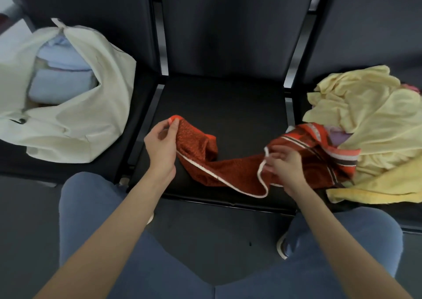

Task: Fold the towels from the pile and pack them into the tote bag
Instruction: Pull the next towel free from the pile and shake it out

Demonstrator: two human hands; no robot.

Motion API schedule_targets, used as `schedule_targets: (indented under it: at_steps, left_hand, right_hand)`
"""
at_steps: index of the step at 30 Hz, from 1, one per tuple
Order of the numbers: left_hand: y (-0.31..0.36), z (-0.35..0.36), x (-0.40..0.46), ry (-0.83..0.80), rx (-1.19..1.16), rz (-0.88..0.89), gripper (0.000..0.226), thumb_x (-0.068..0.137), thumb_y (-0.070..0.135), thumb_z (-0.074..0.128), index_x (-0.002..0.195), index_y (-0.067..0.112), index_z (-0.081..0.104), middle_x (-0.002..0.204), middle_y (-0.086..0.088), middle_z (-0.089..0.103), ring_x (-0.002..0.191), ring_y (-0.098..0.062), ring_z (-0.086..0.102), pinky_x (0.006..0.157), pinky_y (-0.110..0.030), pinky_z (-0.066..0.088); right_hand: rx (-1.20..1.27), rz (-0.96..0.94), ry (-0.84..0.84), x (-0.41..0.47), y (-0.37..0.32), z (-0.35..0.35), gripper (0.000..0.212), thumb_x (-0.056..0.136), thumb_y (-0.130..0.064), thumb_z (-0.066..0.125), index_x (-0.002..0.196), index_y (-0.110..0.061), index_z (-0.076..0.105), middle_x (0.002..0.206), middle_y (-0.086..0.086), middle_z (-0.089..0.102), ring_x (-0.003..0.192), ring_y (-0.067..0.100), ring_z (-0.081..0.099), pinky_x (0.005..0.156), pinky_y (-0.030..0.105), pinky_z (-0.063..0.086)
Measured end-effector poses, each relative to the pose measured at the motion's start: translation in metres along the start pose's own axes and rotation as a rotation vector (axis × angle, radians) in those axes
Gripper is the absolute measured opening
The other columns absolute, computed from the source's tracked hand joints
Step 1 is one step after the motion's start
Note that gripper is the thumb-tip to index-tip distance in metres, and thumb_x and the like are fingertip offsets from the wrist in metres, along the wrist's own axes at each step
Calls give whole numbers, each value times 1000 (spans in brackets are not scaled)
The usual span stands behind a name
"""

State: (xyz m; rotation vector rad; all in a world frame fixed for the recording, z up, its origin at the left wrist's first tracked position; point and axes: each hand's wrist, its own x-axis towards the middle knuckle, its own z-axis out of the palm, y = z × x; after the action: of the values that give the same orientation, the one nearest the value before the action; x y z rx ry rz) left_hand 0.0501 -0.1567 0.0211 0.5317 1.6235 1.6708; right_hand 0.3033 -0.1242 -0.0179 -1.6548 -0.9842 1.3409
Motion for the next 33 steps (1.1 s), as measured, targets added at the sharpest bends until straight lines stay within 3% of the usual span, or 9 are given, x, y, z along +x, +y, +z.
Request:
schedule_targets:
  at_steps: [4, 8, 11, 15, 17, 20, 24, 30, 33]
  left_hand:
    - [2, -5, 2, -57, 33, 39, 4, 88, 17, 70, 85, 14, 72, 82, -2, 69, 75, -2, 65, 67, -14, 49]
    - [0, -12, 4, -51, 46, -3, 7, 89, 18, 67, 85, 15, 71, 81, 0, 69, 73, -1, 65, 66, -13, 50]
    - [-5, -17, 4, -51, 79, -12, 8, 91, 16, 66, 84, 17, 71, 81, 2, 69, 74, 0, 64, 66, -12, 49]
    - [-12, -21, 1, -102, 150, -48, 7, 90, 20, 67, 90, 17, 72, 86, 3, 70, 82, -3, 65, 68, -12, 49]
    - [-13, -21, -3, -134, 169, -55, 5, 89, 21, 68, 87, 20, 72, 87, 3, 71, 82, -3, 65, 68, -12, 49]
    - [-9, -19, -6, -163, 168, -61, 6, 89, 21, 68, 85, 21, 72, 86, 3, 71, 81, -2, 66, 67, -11, 49]
    - [-3, -18, -7, -178, 172, -56, 6, 89, 21, 67, 86, 21, 72, 88, 2, 71, 82, -2, 66, 66, -11, 49]
    - [-2, -10, -11, -183, 204, -33, 9, 91, 23, 65, 85, 24, 70, 90, 3, 69, 86, -5, 64, 66, -11, 49]
    - [-4, -4, -14, -201, 224, -42, 12, 93, 24, 63, 95, 17, 73, 96, 0, 70, 93, -9, 64, 78, -18, 52]
  right_hand:
    - [-339, 63, -282, -39, 27, 37, 31, 83, 15, 53, 111, 4, 54, 68, 4, 57, 53, 15, 59, 54, 31, 56]
    - [-879, 53, -605, -48, 34, 51, 21, 81, 0, 55, 101, -7, 59, 87, 14, 70, 71, 24, 67, 63, 30, 54]
    - [-1032, -212, -464, -34, 21, 57, 17, 81, -10, 55, 90, -9, 70, 88, 9, 72, 83, 25, 68, 71, 30, 52]
    - [-1107, -494, -120, 12, 3, 67, 25, 88, -14, 55, 111, -5, 60, 110, 16, 60, 106, 33, 55, 91, 40, 45]
    - [-1319, -474, -37, 36, 2, 70, 33, 91, -19, 55, 120, -5, 53, 121, 18, 52, 115, 35, 47, 95, 44, 40]
    - [-1496, -298, -45, 60, 6, 65, 42, 91, -29, 57, 124, -3, 50, 128, 19, 51, 121, 36, 45, 99, 44, 37]
    - [-1410, -228, -89, 67, 4, 53, 30, 89, -23, 60, 114, -5, 57, 118, 17, 61, 114, 35, 55, 95, 39, 40]
    - [-572, -417, -197, 27, -29, 25, 15, 85, -15, 70, 87, -9, 57, 79, 4, 60, 72, 15, 57, 61, 25, 43]
    - [-343, -431, -303, 0, -41, 8, 20, 80, 5, 67, 82, -12, 56, 79, 6, 64, 72, 12, 62, 67, 24, 50]
